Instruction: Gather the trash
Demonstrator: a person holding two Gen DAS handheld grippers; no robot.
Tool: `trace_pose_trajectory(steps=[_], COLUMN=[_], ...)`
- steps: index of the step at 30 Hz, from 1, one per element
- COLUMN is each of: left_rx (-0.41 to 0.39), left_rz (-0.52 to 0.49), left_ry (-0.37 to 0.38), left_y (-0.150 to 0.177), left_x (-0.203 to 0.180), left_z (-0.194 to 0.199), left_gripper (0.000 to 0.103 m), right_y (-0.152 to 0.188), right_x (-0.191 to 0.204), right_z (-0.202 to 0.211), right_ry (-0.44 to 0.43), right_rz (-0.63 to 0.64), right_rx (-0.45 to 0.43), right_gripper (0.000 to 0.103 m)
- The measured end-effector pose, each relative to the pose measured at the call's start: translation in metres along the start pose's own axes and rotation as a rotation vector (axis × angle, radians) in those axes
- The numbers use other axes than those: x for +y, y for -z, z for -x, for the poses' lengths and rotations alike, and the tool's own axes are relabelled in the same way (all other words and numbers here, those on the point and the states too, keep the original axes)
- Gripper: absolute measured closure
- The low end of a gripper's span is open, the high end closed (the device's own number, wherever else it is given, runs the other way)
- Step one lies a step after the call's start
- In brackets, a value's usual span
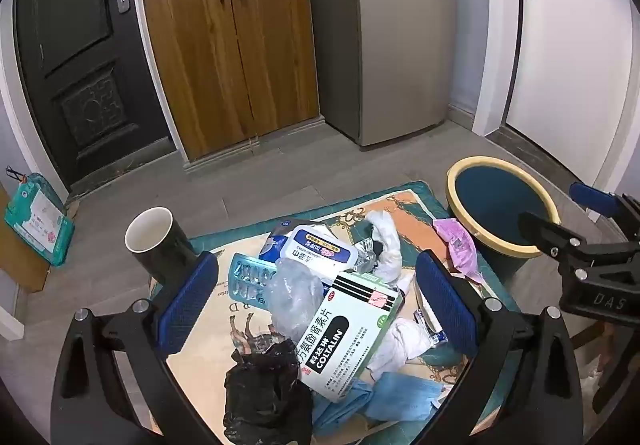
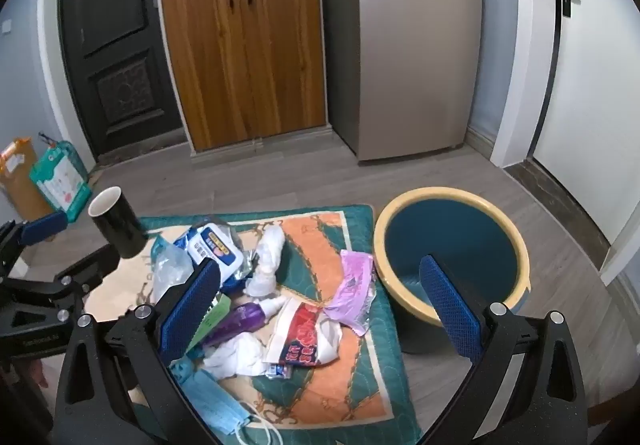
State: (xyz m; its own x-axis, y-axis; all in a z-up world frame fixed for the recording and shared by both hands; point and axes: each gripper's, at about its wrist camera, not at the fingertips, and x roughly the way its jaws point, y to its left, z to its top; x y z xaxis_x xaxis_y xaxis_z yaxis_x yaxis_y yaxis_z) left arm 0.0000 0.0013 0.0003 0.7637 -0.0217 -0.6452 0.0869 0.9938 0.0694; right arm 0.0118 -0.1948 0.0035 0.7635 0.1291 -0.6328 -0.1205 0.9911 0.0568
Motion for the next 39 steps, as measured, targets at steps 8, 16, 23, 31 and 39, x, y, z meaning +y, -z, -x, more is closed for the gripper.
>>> trace_pose_trajectory(steps=[8, 16, 23, 31, 39], left_rx=[-0.002, -0.003, -0.002, -0.001, -0.002], left_rz=[-0.032, -0.013, -0.007, -0.006, -0.002], left_ry=[-0.014, -0.023, -0.022, -0.023, -0.022], left_y=[0.004, 0.001, 0.000, 0.000, 0.001], left_x=[-0.005, 0.002, 0.003, 0.003, 0.004], left_z=[0.000, 0.001, 0.002, 0.002, 0.002], left_gripper=[0.006, 0.006, 0.006, 0.006, 0.006], right_y=[0.003, 0.003, 0.004, 0.008, 0.007], right_x=[0.004, 0.006, 0.006, 0.005, 0.006], right_z=[0.001, -0.001, -0.002, -0.003, -0.005], right_ry=[0.000, -0.005, -0.006, -0.004, 0.000], right_rz=[0.002, 0.018, 0.017, 0.018, 0.020], right_rx=[-0.006, 0.008, 0.015, 0.020, 0.033], right_gripper=[0.004, 0.004, 0.004, 0.004, 0.004])
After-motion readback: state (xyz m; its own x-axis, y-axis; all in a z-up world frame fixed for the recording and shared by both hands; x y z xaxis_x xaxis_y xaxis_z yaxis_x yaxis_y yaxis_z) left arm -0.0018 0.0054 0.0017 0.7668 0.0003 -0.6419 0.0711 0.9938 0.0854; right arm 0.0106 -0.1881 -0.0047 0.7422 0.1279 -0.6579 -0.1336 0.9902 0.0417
